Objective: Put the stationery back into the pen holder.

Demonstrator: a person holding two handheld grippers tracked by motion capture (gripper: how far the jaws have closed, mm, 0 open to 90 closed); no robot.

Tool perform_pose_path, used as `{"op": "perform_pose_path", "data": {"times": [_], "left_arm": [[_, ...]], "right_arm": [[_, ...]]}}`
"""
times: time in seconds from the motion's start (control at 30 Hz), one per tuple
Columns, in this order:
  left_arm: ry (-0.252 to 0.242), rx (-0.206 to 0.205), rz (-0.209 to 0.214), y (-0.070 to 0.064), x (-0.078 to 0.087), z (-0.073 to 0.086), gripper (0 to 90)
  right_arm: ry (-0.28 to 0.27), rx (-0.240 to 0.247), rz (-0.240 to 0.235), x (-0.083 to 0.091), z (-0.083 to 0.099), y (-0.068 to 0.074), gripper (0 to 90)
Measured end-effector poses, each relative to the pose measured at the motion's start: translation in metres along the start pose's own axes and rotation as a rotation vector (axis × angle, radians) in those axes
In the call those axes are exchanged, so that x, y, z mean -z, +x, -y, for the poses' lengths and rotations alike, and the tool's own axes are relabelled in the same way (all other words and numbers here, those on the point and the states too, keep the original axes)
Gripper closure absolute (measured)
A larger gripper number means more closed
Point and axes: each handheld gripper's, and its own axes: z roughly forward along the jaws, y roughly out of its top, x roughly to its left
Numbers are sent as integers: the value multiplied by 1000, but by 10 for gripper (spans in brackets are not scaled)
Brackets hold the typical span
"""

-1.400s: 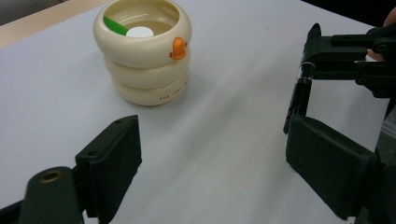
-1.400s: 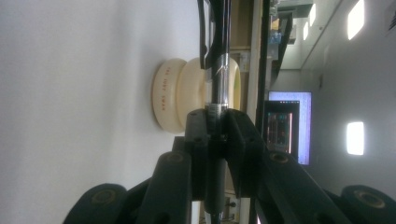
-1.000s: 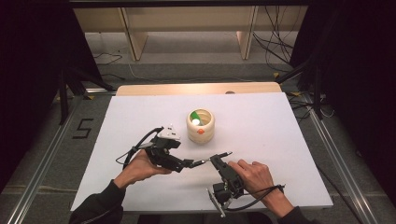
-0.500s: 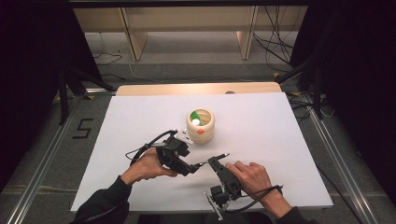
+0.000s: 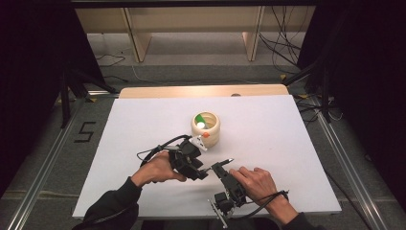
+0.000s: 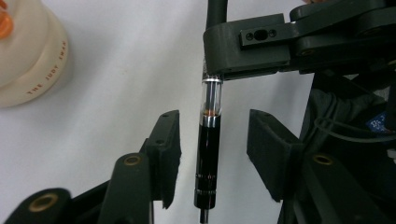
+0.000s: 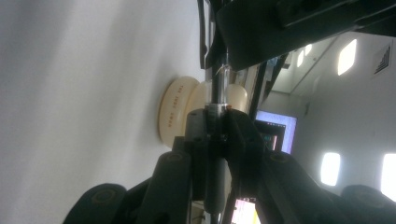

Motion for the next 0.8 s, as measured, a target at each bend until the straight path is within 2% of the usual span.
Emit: {"op": "perform_pose_path", "data": {"times": [0.2, 0.4, 0.8], "left_arm": [[21, -17, 3, 1, -5, -3, 611], [43, -18, 8, 2, -10, -6, 666], [73, -12, 29, 2, -19, -10, 723]], "right_arm": [[-4, 6, -3, 0, -1, 1, 799], [-11, 6, 5, 0, -1, 2, 799], [-21, 16, -1, 0, -2, 4, 800]]}}
